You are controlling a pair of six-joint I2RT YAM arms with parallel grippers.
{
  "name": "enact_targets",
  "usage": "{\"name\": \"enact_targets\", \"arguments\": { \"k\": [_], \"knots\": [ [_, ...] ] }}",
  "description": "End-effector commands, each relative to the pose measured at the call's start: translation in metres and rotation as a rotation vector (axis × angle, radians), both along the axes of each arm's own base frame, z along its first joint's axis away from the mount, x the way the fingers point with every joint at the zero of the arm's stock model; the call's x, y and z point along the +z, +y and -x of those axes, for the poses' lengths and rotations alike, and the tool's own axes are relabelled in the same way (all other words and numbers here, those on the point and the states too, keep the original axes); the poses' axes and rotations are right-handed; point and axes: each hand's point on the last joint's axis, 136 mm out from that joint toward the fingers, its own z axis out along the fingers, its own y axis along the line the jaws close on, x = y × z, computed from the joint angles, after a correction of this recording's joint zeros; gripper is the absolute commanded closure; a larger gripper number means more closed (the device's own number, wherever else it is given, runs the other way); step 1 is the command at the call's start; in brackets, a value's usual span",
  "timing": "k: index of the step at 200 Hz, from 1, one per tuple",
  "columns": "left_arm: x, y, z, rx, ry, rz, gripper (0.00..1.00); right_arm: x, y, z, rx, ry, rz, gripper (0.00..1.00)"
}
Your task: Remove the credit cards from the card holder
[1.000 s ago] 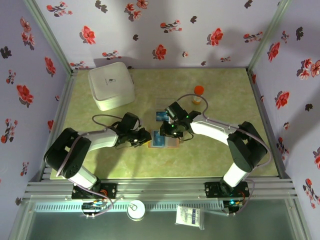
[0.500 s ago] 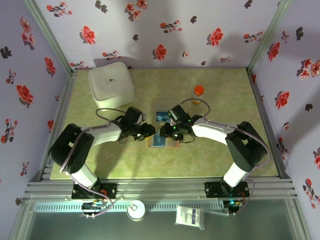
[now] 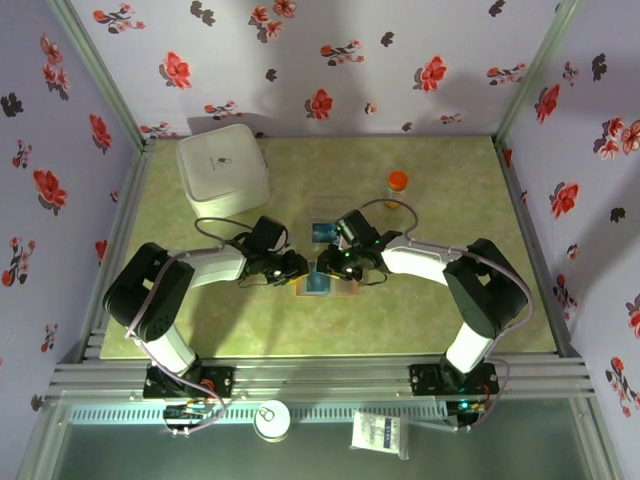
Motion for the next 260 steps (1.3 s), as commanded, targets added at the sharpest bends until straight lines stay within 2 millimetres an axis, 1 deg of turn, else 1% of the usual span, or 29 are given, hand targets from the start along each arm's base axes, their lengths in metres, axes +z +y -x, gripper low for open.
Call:
{"name": "enact_targets", "arguments": {
  "k": [1, 55, 79, 98, 132, 170, 188, 211, 260],
  "knots": [
    [-0.013, 0.007, 0.006, -0.016, 0.019, -0.062, 0.76, -0.004, 0.002, -0.001, -0.006, 0.019, -0.019, 0.69],
    [-0.011, 0.008, 0.005, -0.015, 0.015, -0.063, 0.77, -0.017, -0.002, 0.001, -0.005, 0.042, 0.002, 0.7],
    [-0.01, 0.008, 0.005, -0.015, 0.013, -0.062, 0.77, -0.024, -0.007, 0.002, -0.01, 0.056, 0.026, 0.7],
    [-0.011, 0.008, 0.005, -0.016, 0.014, -0.064, 0.78, -0.025, -0.012, 0.002, -0.014, 0.051, 0.049, 0.7],
    [-0.011, 0.009, 0.005, -0.016, 0.013, -0.065, 0.79, -0.018, -0.02, 0.001, -0.017, 0.029, 0.087, 0.7],
    [-0.009, 0.01, 0.003, -0.014, 0.007, -0.062, 0.79, -0.004, -0.022, 0.0, -0.015, 0.003, 0.088, 0.7],
    [-0.004, 0.009, 0.001, -0.012, -0.004, -0.054, 0.79, 0.002, -0.021, 0.0, -0.012, -0.004, 0.077, 0.7],
    [0.009, 0.006, -0.003, -0.011, -0.03, -0.035, 0.8, 0.007, -0.02, 0.0, -0.011, -0.012, 0.068, 0.69],
    [0.033, 0.002, -0.007, -0.007, -0.066, -0.002, 0.82, 0.006, -0.02, -0.001, -0.012, -0.011, 0.065, 0.7]
  ]
}}
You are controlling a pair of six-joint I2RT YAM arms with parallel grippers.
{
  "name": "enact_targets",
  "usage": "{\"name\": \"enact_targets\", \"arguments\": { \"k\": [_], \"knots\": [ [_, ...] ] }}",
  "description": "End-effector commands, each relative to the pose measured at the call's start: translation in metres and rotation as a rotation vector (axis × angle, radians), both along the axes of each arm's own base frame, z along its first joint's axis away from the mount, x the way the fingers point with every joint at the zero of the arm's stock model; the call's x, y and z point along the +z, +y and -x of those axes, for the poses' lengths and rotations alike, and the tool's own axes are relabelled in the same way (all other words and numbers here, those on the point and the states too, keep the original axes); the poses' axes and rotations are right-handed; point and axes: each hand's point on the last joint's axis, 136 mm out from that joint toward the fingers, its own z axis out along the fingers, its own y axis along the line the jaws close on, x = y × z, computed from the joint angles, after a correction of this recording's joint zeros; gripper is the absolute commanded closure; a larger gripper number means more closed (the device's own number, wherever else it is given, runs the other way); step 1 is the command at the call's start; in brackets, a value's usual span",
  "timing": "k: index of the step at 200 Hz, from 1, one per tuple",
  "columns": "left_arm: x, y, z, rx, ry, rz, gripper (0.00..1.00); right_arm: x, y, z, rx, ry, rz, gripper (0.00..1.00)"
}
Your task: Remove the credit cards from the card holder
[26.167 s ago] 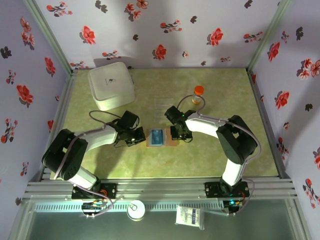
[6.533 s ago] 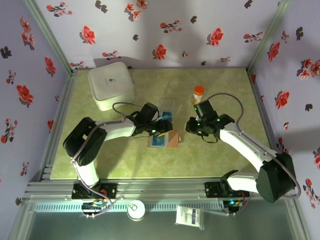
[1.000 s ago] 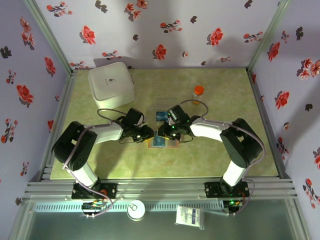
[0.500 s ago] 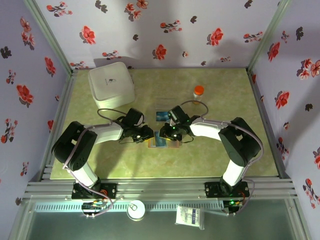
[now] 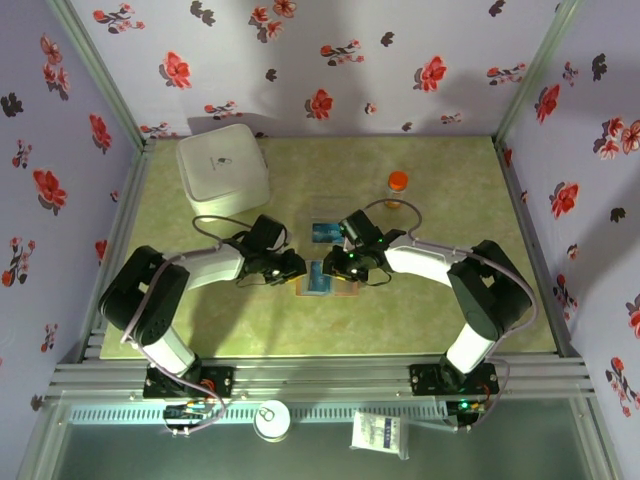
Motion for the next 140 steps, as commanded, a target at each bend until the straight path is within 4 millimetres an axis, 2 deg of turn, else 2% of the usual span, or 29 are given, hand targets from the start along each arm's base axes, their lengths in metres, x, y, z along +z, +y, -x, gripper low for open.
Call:
{"name": "enact_targets", "arguments": {
  "k": [1, 36, 77, 140],
  "knots": [
    [0.023, -0.003, -0.007, -0.004, -0.049, 0.018, 0.82, 0.008, -0.003, -0.005, -0.005, -0.024, 0.006, 0.69],
    [0.028, -0.01, -0.005, -0.014, -0.055, 0.034, 0.85, 0.004, 0.002, -0.005, -0.006, -0.011, -0.015, 0.69],
    [0.02, -0.028, -0.001, -0.049, -0.042, 0.056, 1.0, 0.003, 0.011, -0.006, -0.005, -0.001, -0.067, 0.72],
    [-0.006, -0.023, 0.003, -0.06, -0.002, -0.005, 1.0, -0.008, 0.016, -0.005, 0.001, 0.025, -0.079, 0.73]
  ]
}}
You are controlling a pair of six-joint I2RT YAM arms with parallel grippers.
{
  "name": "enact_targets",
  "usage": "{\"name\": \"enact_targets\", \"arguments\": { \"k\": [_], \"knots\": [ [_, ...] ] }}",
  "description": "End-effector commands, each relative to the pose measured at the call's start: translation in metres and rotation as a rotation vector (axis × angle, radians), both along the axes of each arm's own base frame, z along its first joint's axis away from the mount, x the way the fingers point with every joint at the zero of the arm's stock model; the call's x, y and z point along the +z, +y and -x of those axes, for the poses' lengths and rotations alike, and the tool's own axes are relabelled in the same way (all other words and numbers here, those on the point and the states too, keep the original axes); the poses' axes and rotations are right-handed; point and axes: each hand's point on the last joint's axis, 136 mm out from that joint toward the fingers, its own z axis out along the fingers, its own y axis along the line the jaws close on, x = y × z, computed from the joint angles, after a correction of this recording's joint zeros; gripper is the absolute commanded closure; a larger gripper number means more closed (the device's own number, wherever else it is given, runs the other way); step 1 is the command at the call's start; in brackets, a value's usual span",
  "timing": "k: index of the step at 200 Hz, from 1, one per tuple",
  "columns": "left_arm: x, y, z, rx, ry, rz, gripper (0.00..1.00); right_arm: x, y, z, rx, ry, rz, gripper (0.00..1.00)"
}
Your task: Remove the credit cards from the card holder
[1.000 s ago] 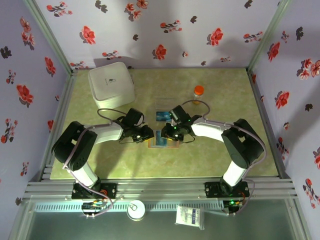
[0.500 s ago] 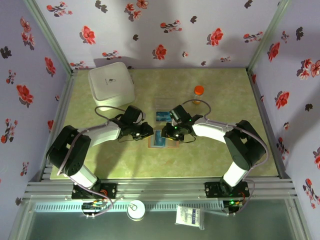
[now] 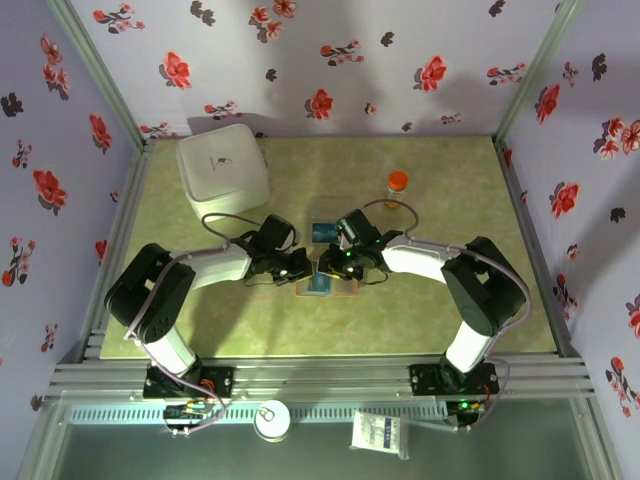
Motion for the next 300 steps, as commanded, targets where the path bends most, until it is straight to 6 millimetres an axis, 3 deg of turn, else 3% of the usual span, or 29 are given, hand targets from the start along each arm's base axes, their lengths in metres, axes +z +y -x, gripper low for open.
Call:
{"name": "enact_targets", "arguments": {
  "k": [1, 79, 137, 190, 239, 300],
  "knots": [
    [-0.005, -0.001, -0.001, -0.012, 0.002, -0.022, 1.0, -0.007, 0.001, 0.0, -0.005, 0.024, -0.012, 0.73],
    [-0.007, 0.003, 0.001, -0.015, 0.007, -0.044, 1.0, -0.023, -0.014, 0.0, 0.006, 0.029, 0.108, 0.73],
    [-0.004, 0.003, 0.0, -0.014, 0.004, -0.041, 1.0, -0.005, -0.012, -0.005, 0.013, -0.025, 0.089, 0.73],
    [0.014, -0.005, -0.006, -0.015, -0.024, -0.002, 1.0, 0.013, -0.014, -0.004, -0.007, -0.057, 0.042, 0.73],
    [0.021, -0.013, -0.009, -0.033, -0.031, 0.015, 1.0, 0.005, -0.02, -0.002, -0.042, -0.028, 0.004, 0.73],
    [0.001, -0.013, -0.006, -0.042, 0.005, -0.018, 1.0, -0.013, -0.022, 0.001, -0.048, 0.018, -0.003, 0.72]
  ]
}}
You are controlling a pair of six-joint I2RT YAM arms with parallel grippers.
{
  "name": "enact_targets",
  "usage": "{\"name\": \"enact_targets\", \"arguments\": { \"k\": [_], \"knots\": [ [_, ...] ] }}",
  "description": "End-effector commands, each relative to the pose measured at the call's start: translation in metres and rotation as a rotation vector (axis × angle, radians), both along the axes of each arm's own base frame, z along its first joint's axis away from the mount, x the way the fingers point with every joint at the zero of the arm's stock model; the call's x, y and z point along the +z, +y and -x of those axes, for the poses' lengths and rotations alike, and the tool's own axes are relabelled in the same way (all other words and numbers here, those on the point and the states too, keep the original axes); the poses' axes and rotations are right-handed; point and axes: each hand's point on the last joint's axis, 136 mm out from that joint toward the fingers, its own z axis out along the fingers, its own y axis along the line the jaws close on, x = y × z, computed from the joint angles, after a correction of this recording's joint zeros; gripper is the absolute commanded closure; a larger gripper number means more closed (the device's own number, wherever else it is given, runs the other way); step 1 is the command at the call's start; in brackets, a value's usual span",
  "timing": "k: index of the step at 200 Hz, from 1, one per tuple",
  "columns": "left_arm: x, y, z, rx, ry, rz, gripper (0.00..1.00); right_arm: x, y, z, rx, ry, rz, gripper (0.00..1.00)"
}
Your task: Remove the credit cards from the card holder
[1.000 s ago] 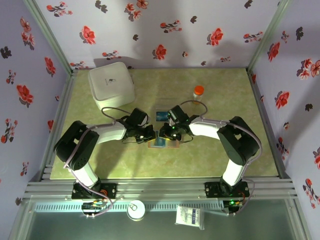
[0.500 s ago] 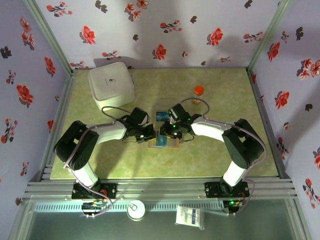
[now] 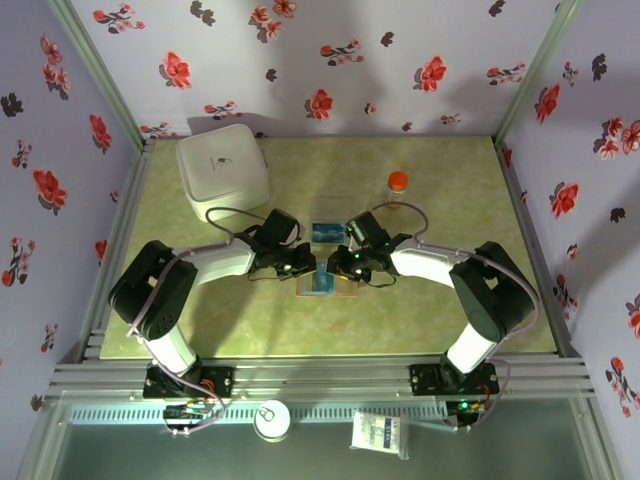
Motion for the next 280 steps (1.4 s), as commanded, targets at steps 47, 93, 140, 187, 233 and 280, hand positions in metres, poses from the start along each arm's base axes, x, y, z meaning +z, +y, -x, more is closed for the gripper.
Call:
{"name": "enact_targets", "arguments": {
  "k": [47, 93, 140, 187, 233, 280],
  "knots": [
    [-0.019, 0.007, 0.009, -0.026, 0.039, -0.063, 1.0, -0.02, -0.002, 0.002, -0.017, 0.052, -0.003, 0.72],
    [-0.024, 0.011, 0.013, -0.026, 0.047, -0.085, 1.0, -0.022, 0.002, 0.002, -0.017, 0.059, -0.031, 0.72],
    [-0.024, 0.012, 0.012, -0.024, 0.046, -0.085, 1.0, -0.013, 0.008, 0.0, -0.018, 0.049, -0.078, 0.75],
    [-0.024, 0.011, 0.012, -0.024, 0.045, -0.084, 1.0, -0.008, 0.007, 0.0, -0.02, 0.035, -0.088, 0.8],
    [-0.023, 0.011, 0.013, -0.026, 0.044, -0.083, 1.0, -0.011, 0.004, 0.001, -0.027, 0.035, -0.078, 0.85],
    [-0.022, 0.012, 0.013, -0.023, 0.044, -0.082, 1.0, -0.012, -0.007, 0.002, -0.037, 0.033, -0.049, 0.86]
  ]
}}
